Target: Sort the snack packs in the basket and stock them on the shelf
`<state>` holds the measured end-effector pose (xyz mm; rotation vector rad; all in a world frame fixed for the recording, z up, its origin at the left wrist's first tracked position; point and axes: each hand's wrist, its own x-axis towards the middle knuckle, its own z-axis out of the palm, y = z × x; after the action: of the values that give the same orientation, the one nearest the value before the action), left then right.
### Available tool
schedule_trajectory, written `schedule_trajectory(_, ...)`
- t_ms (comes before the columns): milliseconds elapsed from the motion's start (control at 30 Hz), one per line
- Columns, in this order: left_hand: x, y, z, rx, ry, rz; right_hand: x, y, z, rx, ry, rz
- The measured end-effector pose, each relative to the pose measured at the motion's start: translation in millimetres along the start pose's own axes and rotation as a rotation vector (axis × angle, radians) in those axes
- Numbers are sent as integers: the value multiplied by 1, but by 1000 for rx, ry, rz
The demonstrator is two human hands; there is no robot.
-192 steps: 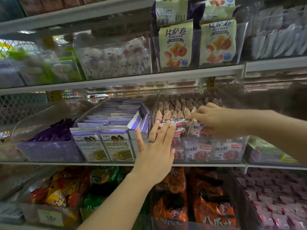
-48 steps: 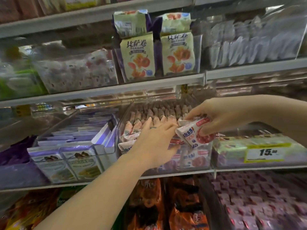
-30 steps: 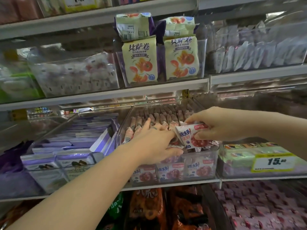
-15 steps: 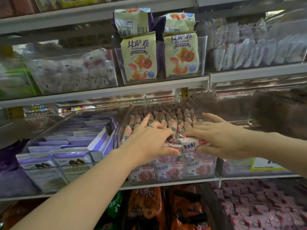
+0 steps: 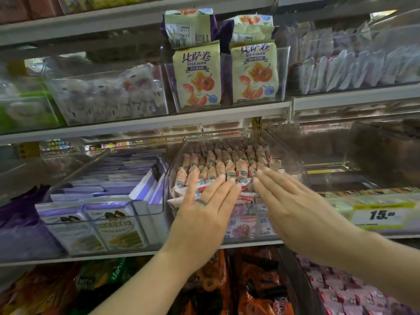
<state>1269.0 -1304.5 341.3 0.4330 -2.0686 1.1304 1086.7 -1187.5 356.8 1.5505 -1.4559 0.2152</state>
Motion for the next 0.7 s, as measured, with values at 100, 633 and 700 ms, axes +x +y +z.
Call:
schedule_trajectory(100,-7,16,3,-17,-45,-103,-2,-14,3,105,-94,79)
schedule_trajectory(633,16,59,-10,-243,-261,-348,-1,3,23,281,-154,99)
schedule_trajectory(700,23,55,-8,-287,-265,-344,4,3,19,319,-131,136)
